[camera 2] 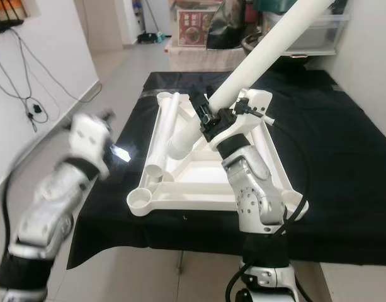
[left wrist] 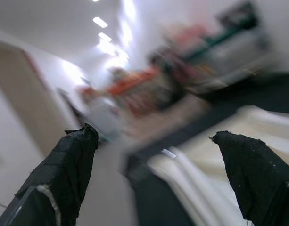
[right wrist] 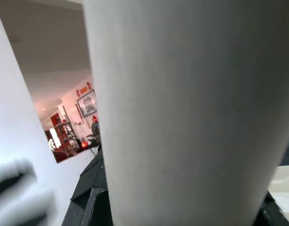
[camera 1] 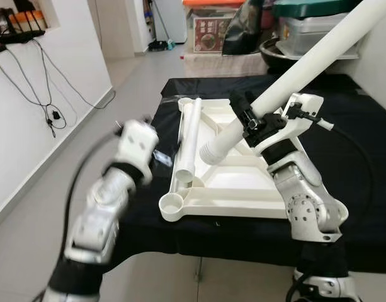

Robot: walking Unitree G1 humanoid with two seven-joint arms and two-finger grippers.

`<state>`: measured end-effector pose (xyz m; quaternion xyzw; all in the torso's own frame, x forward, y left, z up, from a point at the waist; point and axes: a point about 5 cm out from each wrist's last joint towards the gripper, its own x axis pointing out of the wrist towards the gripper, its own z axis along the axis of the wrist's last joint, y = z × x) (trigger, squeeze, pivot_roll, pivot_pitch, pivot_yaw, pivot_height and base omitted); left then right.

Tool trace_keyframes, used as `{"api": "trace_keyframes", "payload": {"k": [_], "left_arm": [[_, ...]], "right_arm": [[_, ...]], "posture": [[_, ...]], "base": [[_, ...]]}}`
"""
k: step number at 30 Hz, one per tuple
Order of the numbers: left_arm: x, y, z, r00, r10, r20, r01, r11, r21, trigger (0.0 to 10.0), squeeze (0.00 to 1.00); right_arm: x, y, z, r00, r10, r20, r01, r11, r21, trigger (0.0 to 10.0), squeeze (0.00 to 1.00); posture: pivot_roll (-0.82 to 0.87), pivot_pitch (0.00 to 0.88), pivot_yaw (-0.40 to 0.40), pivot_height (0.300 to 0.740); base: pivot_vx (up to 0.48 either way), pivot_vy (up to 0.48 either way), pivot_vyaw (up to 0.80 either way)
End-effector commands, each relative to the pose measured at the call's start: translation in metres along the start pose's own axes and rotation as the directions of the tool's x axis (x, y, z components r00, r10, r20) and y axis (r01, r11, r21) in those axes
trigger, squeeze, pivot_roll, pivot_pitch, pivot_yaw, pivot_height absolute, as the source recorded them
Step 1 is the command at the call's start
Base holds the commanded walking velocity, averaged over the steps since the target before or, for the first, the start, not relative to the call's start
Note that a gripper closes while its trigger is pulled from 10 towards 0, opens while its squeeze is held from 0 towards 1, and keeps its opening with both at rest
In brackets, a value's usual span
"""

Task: Building children table

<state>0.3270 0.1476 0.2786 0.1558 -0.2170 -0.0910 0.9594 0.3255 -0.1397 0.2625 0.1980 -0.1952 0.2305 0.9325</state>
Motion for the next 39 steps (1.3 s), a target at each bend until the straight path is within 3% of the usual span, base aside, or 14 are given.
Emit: {"api": "trace_keyframes", "payload": {"k": [1, 2, 5, 7, 10, 11, 13, 14, 15, 16, 17, 21, 36, 39], "left_arm": [[0.007, 0.018, 0.009, 0.997, 0.077, 0.023, -0.078, 0.995, 0.056, 10.0, 0.0], [0.007, 0.018, 0.009, 0.997, 0.077, 0.023, -0.078, 0.995, 0.056, 10.0, 0.0], [0.03, 0.043, 0.074, 0.964, 0.138, 0.225, -0.17, 0.977, 0.129, 10.0, 0.0], [0.03, 0.043, 0.074, 0.964, 0.138, 0.225, -0.17, 0.977, 0.129, 10.0, 0.0], [0.039, 0.047, 0.111, 0.927, 0.158, 0.34, -0.213, 0.968, 0.13, 10.0, 0.0], [0.039, 0.047, 0.111, 0.927, 0.158, 0.34, -0.213, 0.968, 0.13, 10.0, 0.0], [0.049, 0.053, 0.156, 0.859, 0.212, 0.465, -0.285, 0.954, 0.09, 10.0, 0.0], [0.049, 0.053, 0.156, 0.859, 0.212, 0.465, -0.285, 0.954, 0.09, 10.0, 0.0], [0.052, 0.055, 0.177, 0.821, 0.233, 0.521, -0.316, 0.946, 0.075, 10.0, 0.0], [0.052, 0.055, 0.177, 0.821, 0.233, 0.521, -0.316, 0.946, 0.075, 10.0, 0.0], [0.053, 0.058, 0.195, 0.786, 0.251, 0.565, -0.337, 0.94, 0.052, 10.0, 0.0], [0.055, 0.061, 0.22, 0.734, 0.277, 0.62, -0.36, 0.933, 0.01, 10.0, 0.0], [0.062, 0.07, 0.217, 0.73, 0.342, 0.591, -0.393, 0.918, -0.046, 10.0, 0.0], [0.066, 0.071, 0.187, 0.796, 0.33, 0.507, -0.369, 0.929, -0.026, 10.0, 0.0]], "right_arm": [[0.001, 0.002, 0.001, 1.0, 0.006, 0.006, -0.006, 1.0, 0.0, 10.0, 0.0], [0.001, 0.002, 0.001, 1.0, 0.006, 0.006, -0.006, 1.0, 0.0, 10.0, 0.0], [0.0, -0.006, 0.006, 0.999, -0.026, 0.018, 0.026, 1.0, -0.017, 10.0, 0.0], [0.0, -0.006, 0.006, 0.999, -0.026, 0.018, 0.026, 1.0, -0.017, 10.0, 0.0], [-0.001, -0.011, 0.009, 0.998, -0.054, 0.03, 0.055, 0.998, -0.024, 10.0, 0.0], [-0.001, -0.011, 0.009, 0.998, -0.054, 0.03, 0.055, 0.998, -0.024, 10.0, 0.0], [-0.001, -0.013, 0.008, 0.997, -0.072, 0.03, 0.073, 0.997, -0.025, 10.0, 0.0], [-0.001, -0.013, 0.008, 0.997, -0.072, 0.03, 0.073, 0.997, -0.025, 10.0, 0.0], [-0.001, -0.014, 0.007, 0.997, -0.074, 0.029, 0.075, 0.997, -0.025, 10.0, 0.0], [-0.001, -0.014, 0.007, 0.997, -0.074, 0.029, 0.075, 0.997, -0.025, 10.0, 0.0], [0.0, -0.013, 0.007, 0.997, -0.073, 0.028, 0.074, 0.997, -0.025, 10.0, 0.0], [-0.002, -0.014, 0.008, 0.996, -0.081, 0.035, 0.082, 0.996, -0.026, 10.0, 0.0], [-0.004, -0.017, 0.007, 0.996, -0.092, 0.018, 0.093, 0.995, -0.034, 10.0, 0.0], [-0.004, -0.017, 0.007, 0.995, -0.094, 0.018, 0.095, 0.995, -0.037, 10.0, 0.0]], "posture": [[-0.01, 0.0, -0.002, 0.74], [-0.01, 0.0, -0.002, 0.74], [-0.03, 0.0, 0.009, 0.74], [-0.03, 0.0, 0.009, 0.74], [-0.02, 0.0, 0.006, 0.74], [-0.02, 0.0, 0.006, 0.74], [-0.02, 0.0, 0.002, 0.74], [-0.02, 0.0, 0.002, 0.74], [-0.01, 0.0, 0.004, 0.74], [-0.01, 0.0, 0.004, 0.74], [-0.02, 0.0, 0.011, 0.74], [-0.02, 0.0, 0.018, 0.74], [-0.02, 0.0, 0.008, 0.74], [-0.04, 0.0, 0.017, 0.74]], "base": [[0.0, 0.0, 0.0], [0.0, 0.0, 0.0], [0.0, 0.0, 0.0], [0.0, 0.0, 0.0], [0.0, 0.0, 0.0], [0.0, 0.0, 0.0], [0.0, 0.0, 0.0], [0.0, 0.0, 0.0], [0.0, 0.0, 0.0], [0.0, 0.0, 0.0], [0.0, 0.0, 0.0], [0.0, 0.0, 0.0], [0.0, 0.0, 0.0], [0.0, 0.0, 0.0]]}}
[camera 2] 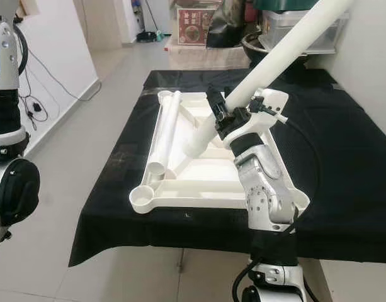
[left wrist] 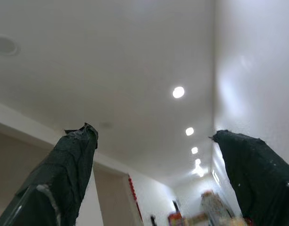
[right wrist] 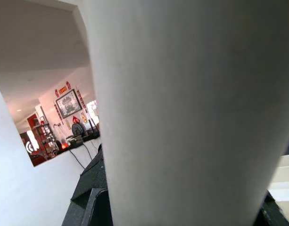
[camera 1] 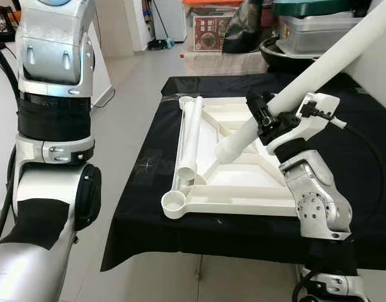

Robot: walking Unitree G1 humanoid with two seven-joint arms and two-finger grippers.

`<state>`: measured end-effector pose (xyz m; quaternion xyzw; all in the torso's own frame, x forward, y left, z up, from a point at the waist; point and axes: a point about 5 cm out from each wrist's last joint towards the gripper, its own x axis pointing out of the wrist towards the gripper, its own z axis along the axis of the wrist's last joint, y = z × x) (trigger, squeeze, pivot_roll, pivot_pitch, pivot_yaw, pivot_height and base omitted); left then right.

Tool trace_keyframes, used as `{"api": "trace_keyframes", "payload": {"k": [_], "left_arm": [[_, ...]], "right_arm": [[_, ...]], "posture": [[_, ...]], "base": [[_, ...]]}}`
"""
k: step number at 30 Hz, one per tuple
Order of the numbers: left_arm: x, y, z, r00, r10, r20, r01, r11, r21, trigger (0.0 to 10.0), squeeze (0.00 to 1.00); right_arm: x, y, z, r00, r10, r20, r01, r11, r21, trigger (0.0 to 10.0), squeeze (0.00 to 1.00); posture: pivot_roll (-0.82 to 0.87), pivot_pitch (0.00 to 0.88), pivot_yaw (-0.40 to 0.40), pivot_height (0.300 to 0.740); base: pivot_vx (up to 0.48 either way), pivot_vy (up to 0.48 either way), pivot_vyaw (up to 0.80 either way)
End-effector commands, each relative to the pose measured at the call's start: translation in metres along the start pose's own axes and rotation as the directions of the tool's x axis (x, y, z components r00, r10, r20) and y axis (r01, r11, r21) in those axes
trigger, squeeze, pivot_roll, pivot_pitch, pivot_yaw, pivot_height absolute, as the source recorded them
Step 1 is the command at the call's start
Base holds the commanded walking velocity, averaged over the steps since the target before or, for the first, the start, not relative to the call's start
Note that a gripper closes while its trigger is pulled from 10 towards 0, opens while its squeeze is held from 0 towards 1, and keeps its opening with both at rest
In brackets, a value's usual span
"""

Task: Building children table

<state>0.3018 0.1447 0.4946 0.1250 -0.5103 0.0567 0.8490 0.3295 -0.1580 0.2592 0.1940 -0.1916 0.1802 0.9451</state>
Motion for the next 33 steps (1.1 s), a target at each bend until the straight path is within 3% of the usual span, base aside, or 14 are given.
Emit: {"api": "trace_keyframes", "payload": {"k": [1, 2, 5, 7, 9, 10, 11, 12, 13, 15, 18, 20, 25, 33], "left_arm": [[-0.024, -0.003, -0.04, 0.983, -0.058, -0.172, 0.054, 0.998, -0.029, 10.0, 0.0], [-0.024, -0.003, -0.04, 0.983, -0.058, -0.172, 0.054, 0.998, -0.029, 10.0, 0.0], [-0.058, -0.007, -0.074, 0.939, -0.11, -0.325, 0.107, 0.994, -0.027, 10.0, 0.0], [-0.058, -0.007, -0.074, 0.939, -0.11, -0.325, 0.107, 0.994, -0.027, 10.0, 0.0], [-0.096, -0.012, -0.097, 0.894, -0.165, -0.416, 0.166, 0.986, -0.036, 10.0, 0.0], [-0.096, -0.012, -0.097, 0.894, -0.165, -0.416, 0.166, 0.986, -0.036, 10.0, 0.0], [-0.114, -0.016, -0.106, 0.869, -0.195, -0.455, 0.193, 0.98, -0.052, 10.0, 0.0], [-0.114, -0.016, -0.106, 0.869, -0.195, -0.455, 0.193, 0.98, -0.052, 10.0, 0.0], [-0.133, -0.019, -0.114, 0.84, -0.22, -0.495, 0.209, 0.975, -0.077, 10.0, 0.0], [-0.133, -0.019, -0.114, 0.84, -0.22, -0.495, 0.209, 0.975, -0.077, 10.0, 0.0], [-0.148, -0.022, -0.118, 0.819, -0.239, -0.522, 0.205, 0.971, -0.124, 10.0, 0.0], [-0.176, -0.031, -0.125, 0.781, -0.295, -0.55, 0.217, 0.955, -0.204, 10.0, 0.0], [-0.203, -0.041, -0.133, 0.726, -0.332, -0.603, 0.203, 0.94, -0.274, 10.0, 0.0], [-0.227, -0.042, -0.137, 0.678, -0.363, -0.639, 0.209, 0.929, -0.305, 10.0, 0.0]], "right_arm": [[-0.001, 0.0, 0.004, 1.0, -0.002, 0.012, 0.002, 1.0, -0.014, 10.0, 0.0], [-0.001, 0.0, 0.004, 1.0, -0.002, 0.012, 0.002, 1.0, -0.014, 10.0, 0.0], [-0.002, -0.003, 0.007, 1.0, -0.01, 0.014, 0.01, 1.0, -0.029, 10.0, 0.0], [-0.002, -0.003, 0.007, 1.0, -0.01, 0.014, 0.01, 1.0, -0.029, 10.0, 0.0], [-0.003, -0.005, 0.008, 1.0, -0.018, 0.019, 0.019, 0.999, -0.041, 10.0, 0.0], [-0.003, -0.005, 0.008, 1.0, -0.018, 0.019, 0.019, 0.999, -0.041, 10.0, 0.0], [-0.003, -0.006, 0.009, 0.999, -0.023, 0.022, 0.024, 0.999, -0.048, 10.0, 0.0], [-0.003, -0.006, 0.009, 0.999, -0.023, 0.022, 0.024, 0.999, -0.048, 10.0, 0.0], [-0.004, -0.007, 0.009, 0.999, -0.027, 0.024, 0.028, 0.998, -0.062, 10.0, 0.0], [-0.004, -0.007, 0.009, 0.999, -0.027, 0.024, 0.028, 0.998, -0.062, 10.0, 0.0], [-0.005, -0.008, 0.01, 0.999, -0.032, 0.025, 0.034, 0.996, -0.085, 10.0, 0.0], [-0.006, -0.015, 0.012, 0.999, -0.043, 0.025, 0.046, 0.991, -0.126, 10.0, 0.0], [-0.003, -0.025, 0.024, 0.999, -0.036, 0.036, 0.042, 0.982, -0.182, 10.0, 0.0], [-0.002, -0.025, 0.023, 1.0, -0.023, 0.016, 0.026, 0.973, -0.231, 10.0, 0.0]], "posture": [[-0.05, 0.0, 0.016, 0.74], [-0.05, 0.0, 0.016, 0.74], [-0.05, 0.0, 0.02, 0.74], [-0.05, 0.0, 0.02, 0.74], [-0.06, 0.0, 0.024, 0.74], [-0.06, 0.0, 0.024, 0.74], [-0.06, 0.0, 0.024, 0.74], [-0.06, 0.0, 0.024, 0.74], [-0.05, 0.0, 0.03, 0.74], [-0.05, 0.0, 0.03, 0.74], [-0.05, 0.0, 0.03, 0.74], [-0.05, 0.0, 0.028, 0.74], [-0.05, 0.0, 0.029, 0.74], [-0.04, 0.0, 0.028, 0.74]], "base": [[0.0, 0.0, 0.0], [0.0, 0.0, 0.0], [0.0, 0.0, 0.0], [0.0, 0.0, 0.0], [0.0, 0.0, 0.0], [0.0, 0.0, 0.0], [0.0, 0.0, 0.0], [0.0, 0.0, 0.0], [0.0, 0.0, 0.0], [0.0, 0.0, 0.0], [0.0, 0.0, 0.0], [0.0, 0.0, 0.0], [0.0, -0.352, 0.0], [0.0, -0.469, 0.0]]}}
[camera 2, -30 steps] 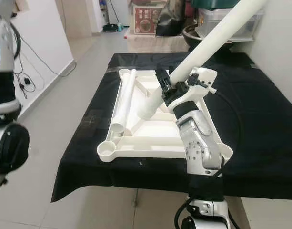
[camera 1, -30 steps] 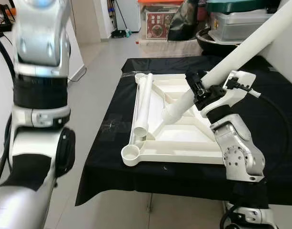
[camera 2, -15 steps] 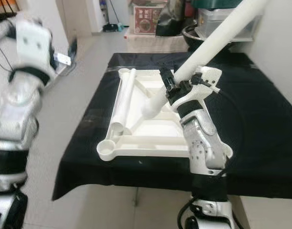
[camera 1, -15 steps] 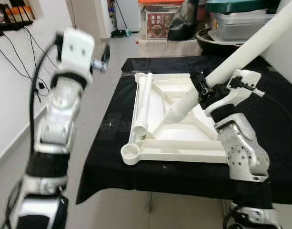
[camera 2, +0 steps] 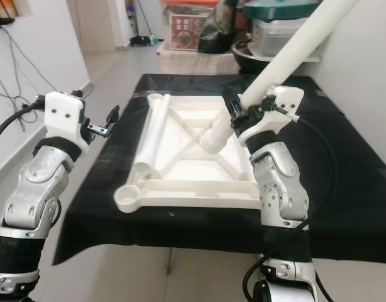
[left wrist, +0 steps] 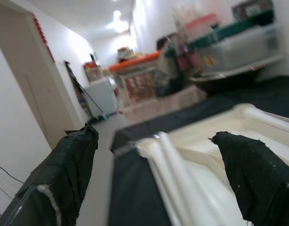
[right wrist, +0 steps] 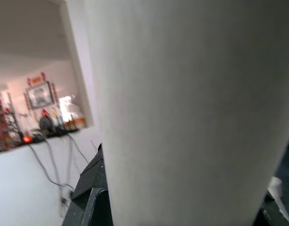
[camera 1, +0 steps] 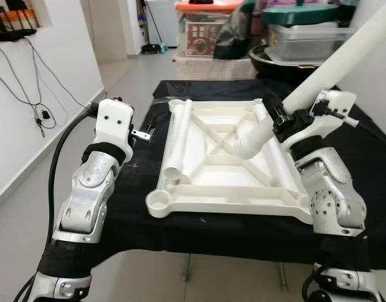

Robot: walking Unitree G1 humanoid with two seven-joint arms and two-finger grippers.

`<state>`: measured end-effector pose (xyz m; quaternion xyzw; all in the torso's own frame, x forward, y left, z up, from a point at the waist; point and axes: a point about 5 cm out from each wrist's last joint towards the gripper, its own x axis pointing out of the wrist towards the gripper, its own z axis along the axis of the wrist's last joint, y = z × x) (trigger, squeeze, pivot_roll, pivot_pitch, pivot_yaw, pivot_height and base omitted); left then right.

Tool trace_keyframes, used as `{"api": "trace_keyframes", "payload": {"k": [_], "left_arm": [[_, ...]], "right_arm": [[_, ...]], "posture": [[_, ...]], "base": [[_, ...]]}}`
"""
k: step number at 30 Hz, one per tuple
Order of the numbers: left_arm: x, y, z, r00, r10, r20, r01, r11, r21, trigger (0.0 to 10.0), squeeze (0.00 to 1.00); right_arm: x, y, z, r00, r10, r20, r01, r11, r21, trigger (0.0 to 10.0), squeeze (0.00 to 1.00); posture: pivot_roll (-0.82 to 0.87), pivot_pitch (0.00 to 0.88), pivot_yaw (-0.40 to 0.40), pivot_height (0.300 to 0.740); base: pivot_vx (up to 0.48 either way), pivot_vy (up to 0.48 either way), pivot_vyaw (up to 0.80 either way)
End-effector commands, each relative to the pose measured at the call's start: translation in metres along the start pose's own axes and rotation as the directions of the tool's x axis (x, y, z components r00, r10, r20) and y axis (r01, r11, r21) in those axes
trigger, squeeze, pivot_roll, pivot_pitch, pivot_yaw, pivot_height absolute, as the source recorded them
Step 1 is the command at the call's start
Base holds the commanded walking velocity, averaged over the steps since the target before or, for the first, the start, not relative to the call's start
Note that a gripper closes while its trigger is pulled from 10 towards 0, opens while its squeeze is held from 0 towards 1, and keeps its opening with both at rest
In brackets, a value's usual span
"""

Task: Building children table

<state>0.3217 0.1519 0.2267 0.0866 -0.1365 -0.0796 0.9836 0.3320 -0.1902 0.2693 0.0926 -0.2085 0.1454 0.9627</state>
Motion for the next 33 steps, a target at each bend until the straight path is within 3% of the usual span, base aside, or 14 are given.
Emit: {"api": "trace_keyframes", "payload": {"k": [1, 8, 14, 21, 33], "left_arm": [[-0.003, -0.004, -0.001, 1.0, -0.028, -0.003, 0.028, 1.0, -0.006, 10.0, 0.0], [-0.015, -0.008, -0.011, 0.998, -0.051, -0.023, 0.05, 0.998, -0.04, 10.0, 0.0], [-0.019, -0.01, -0.017, 0.999, -0.038, -0.034, 0.035, 0.995, -0.098, 10.0, 0.0], [-0.039, -0.023, -0.04, 0.988, -0.084, -0.129, 0.065, 0.987, -0.147, 10.0, 0.0], [-0.044, -0.024, -0.044, 0.987, -0.08, -0.138, 0.057, 0.985, -0.165, 10.0, 0.0]], "right_arm": [[0.0, 0.001, 0.0, 1.0, 0.003, 0.008, -0.003, 1.0, -0.021, 10.0, 0.0], [-0.002, 0.0, -0.007, 0.999, -0.003, -0.033, 0.001, 0.998, -0.068, 10.0, 0.0], [-0.003, 0.0, -0.01, 0.999, -0.003, -0.048, -0.001, 0.997, -0.077, 10.0, 0.0], [-0.01, 0.013, -0.024, 0.995, 0.019, -0.094, -0.026, 0.997, -0.068, 10.0, 0.0], [-0.02, 0.025, -0.041, 0.991, 0.01, -0.131, -0.013, 1.0, -0.025, 10.0, 0.0]], "posture": [[-0.04, 0.0, 0.028, 0.74], [-0.04, 0.0, 0.023, 0.74], [-0.05, 0.0, 0.022, 0.74], [-0.05, 0.0, 0.019, 0.74], [-0.04, 0.0, 0.013, 0.74]], "base": [[0.0, -0.469, 0.0], [0.0, -0.453, 0.0], [0.0, 0.0, 0.0], [0.0, 0.0, 0.0], [0.0, 0.437, 0.0]]}}
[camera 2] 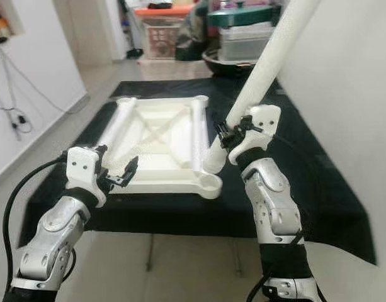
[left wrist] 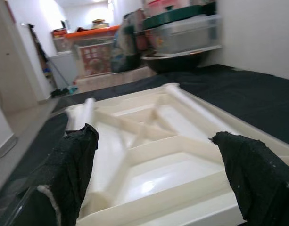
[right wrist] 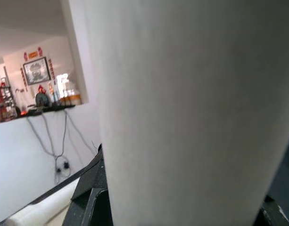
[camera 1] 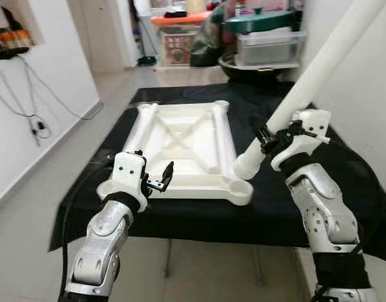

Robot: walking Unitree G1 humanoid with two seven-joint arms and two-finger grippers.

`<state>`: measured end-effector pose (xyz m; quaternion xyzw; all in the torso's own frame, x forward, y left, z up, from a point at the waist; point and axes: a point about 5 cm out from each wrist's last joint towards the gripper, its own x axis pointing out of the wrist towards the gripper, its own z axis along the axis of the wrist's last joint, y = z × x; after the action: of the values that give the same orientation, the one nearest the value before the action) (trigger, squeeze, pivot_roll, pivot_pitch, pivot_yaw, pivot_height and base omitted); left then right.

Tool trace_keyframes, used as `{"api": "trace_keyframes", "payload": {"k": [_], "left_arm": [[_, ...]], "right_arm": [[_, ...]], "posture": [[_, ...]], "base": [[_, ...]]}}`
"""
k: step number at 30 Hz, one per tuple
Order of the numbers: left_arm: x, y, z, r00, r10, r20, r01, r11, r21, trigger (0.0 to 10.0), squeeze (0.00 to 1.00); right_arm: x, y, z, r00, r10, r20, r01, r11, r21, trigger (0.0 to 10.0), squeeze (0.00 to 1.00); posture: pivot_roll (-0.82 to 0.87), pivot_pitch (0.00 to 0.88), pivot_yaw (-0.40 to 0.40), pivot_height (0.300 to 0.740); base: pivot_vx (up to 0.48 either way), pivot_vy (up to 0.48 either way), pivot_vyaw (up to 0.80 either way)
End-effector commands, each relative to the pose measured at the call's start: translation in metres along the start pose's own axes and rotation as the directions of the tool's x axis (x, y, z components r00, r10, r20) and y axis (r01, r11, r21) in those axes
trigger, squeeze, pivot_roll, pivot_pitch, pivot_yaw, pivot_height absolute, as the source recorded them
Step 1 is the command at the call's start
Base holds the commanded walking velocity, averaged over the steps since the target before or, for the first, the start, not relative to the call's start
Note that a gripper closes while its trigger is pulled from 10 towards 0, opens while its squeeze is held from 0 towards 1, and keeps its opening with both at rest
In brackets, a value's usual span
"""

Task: Building children table

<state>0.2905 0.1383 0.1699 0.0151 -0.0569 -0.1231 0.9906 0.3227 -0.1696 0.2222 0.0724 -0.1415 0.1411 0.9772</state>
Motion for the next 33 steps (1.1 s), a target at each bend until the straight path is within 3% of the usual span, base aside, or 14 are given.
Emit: {"api": "trace_keyframes", "payload": {"k": [1, 6, 19, 33], "left_arm": [[-0.002, 0.005, -0.001, 1.0, 0.014, -0.003, -0.013, 1.0, 0.007, 10.0, 0.0], [-0.003, 0.008, -0.001, 1.0, 0.025, 0.001, -0.025, 1.0, 0.002, 10.0, 0.0], [-0.007, 0.0, 0.0, 0.999, 0.018, 0.034, -0.018, 1.0, 0.003, 10.0, 0.0], [-0.01, -0.018, 0.01, 0.996, -0.045, 0.071, 0.046, 0.999, -0.009, 10.0, 0.0]], "right_arm": [[0.002, 0.009, 0.002, 1.0, 0.028, 0.005, -0.028, 1.0, -0.006, 10.0, 0.0], [0.001, 0.01, 0.0, 1.0, 0.028, 0.002, -0.028, 0.999, -0.019, 10.0, 0.0], [-0.004, 0.012, 0.0, 0.999, -0.021, 0.04, 0.025, 0.994, -0.111, 10.0, 0.0], [-0.007, 0.014, 0.008, 0.996, -0.051, 0.079, 0.06, 0.991, -0.123, 10.0, 0.0]], "posture": [[-0.04, 0.0, 0.013, 0.74], [-0.04, 0.0, 0.014, 0.74], [-0.04, 0.0, 0.012, 0.74], [-0.02, 0.0, 0.028, 0.74]], "base": [[0.0, 0.476, 0.0], [0.0, 0.476, 0.0], [0.0, 0.0, 0.0], [0.0, 0.0, 0.0]]}}
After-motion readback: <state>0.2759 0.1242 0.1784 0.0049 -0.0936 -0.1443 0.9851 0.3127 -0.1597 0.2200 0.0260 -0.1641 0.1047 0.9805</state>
